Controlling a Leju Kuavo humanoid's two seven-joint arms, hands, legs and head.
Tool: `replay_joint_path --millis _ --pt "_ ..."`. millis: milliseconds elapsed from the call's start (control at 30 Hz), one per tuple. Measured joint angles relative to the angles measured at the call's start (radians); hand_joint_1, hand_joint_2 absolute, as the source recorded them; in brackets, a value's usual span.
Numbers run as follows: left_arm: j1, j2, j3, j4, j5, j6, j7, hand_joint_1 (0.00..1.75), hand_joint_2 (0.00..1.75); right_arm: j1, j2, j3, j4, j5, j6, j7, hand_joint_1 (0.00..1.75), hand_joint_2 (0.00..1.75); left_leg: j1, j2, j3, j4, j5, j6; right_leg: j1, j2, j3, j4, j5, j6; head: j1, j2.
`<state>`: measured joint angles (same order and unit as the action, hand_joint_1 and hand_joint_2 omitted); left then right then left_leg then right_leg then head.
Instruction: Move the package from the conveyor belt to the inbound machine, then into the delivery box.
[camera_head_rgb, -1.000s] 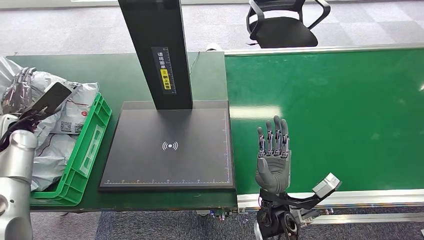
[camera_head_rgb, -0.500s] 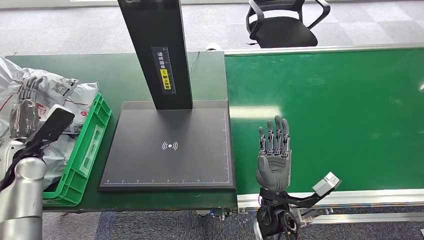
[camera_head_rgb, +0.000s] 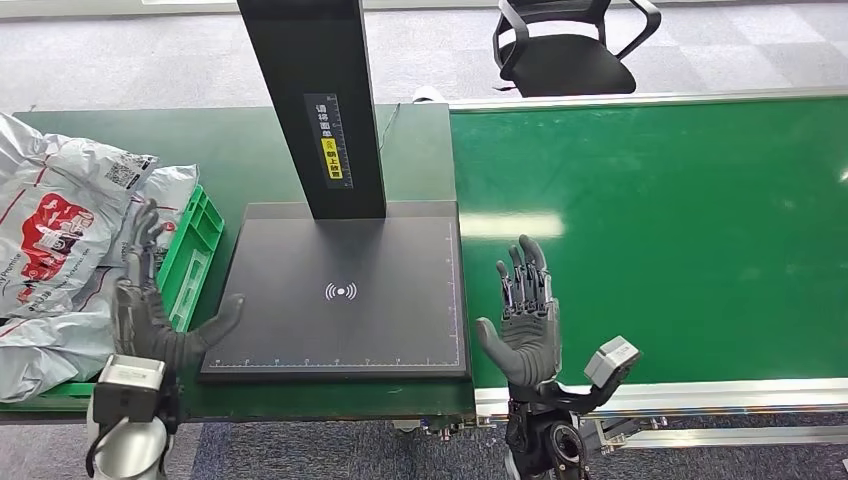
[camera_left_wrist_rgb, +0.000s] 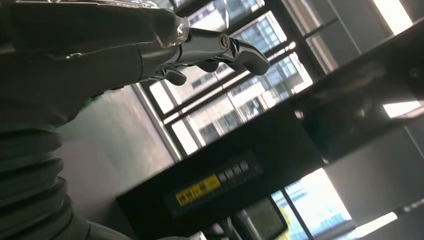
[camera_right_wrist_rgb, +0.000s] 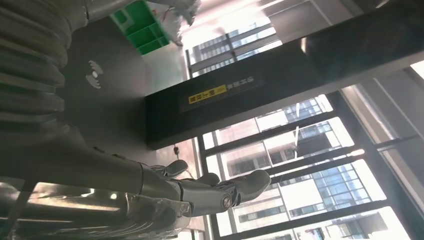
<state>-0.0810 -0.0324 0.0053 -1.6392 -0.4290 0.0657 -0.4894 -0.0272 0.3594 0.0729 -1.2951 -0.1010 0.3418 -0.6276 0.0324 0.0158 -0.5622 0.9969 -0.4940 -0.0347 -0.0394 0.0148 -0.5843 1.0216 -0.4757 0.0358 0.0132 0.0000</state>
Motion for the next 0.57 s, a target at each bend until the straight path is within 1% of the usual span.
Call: replay_joint_path --millis 100,167,267,333,433,567 --pt "0.035 -0.04 -0.053 -0.004 0.018 -0.017 -0.01 0.0 1.75 -0.008 0.0 0.0 0.019 0.036 -0.008 -0.008 0.0 1.75 0.0 0.0 0.0 0.0 0.0 0.0 0.0 0.0 0.0 0.0 0.0 0.0 0.0 0.0" --pt "0.045 -0.054 -0.07 -0.006 0.03 -0.034 -0.007 0.0 1.75 -0.012 0.0 -0.001 0.029 0.056 -0.018 -0.01 0.0 1.75 0.0 0.0 0.0 0.0 0.0 0.0 0.0 0.0 0.0 0.0 0.0 0.0 0.0 0.0" --pt "0.058 -0.077 -0.092 0.006 0.056 -0.092 0.014 0.0 1.75 -0.02 -0.001 -0.001 0.053 0.132 -0.07 -0.002 0.0 1.75 0.0 0.0 0.0 0.0 0.0 0.0 0.0 0.0 0.0 0.0 0.0 0.0 0.0 0.0" --pt "0.07 -0.097 -0.107 0.035 0.055 -0.114 0.021 0.0 1.75 -0.022 -0.004 -0.001 0.075 0.191 -0.105 -0.001 0.0 1.75 0.0 0.0 0.0 0.0 0.0 0.0 0.0 0.0 0.0 0.0 0.0 0.0 0.0 0.0" --pt "0.093 -0.129 -0.125 0.081 0.029 -0.119 0.022 0.0 1.75 -0.018 -0.008 0.0 0.106 0.253 -0.134 -0.003 0.0 1.75 0.0 0.0 0.0 0.0 0.0 0.0 0.0 0.0 0.0 0.0 0.0 0.0 0.0 0.0" --pt "0.127 -0.159 -0.141 0.103 0.006 -0.117 0.022 0.0 1.75 -0.007 -0.014 0.007 0.131 0.301 -0.141 0.001 0.0 1.75 0.0 0.0 -0.001 0.0 0.0 0.0 0.0 0.0 -0.001 0.0 0.0 0.0 0.0 0.0"
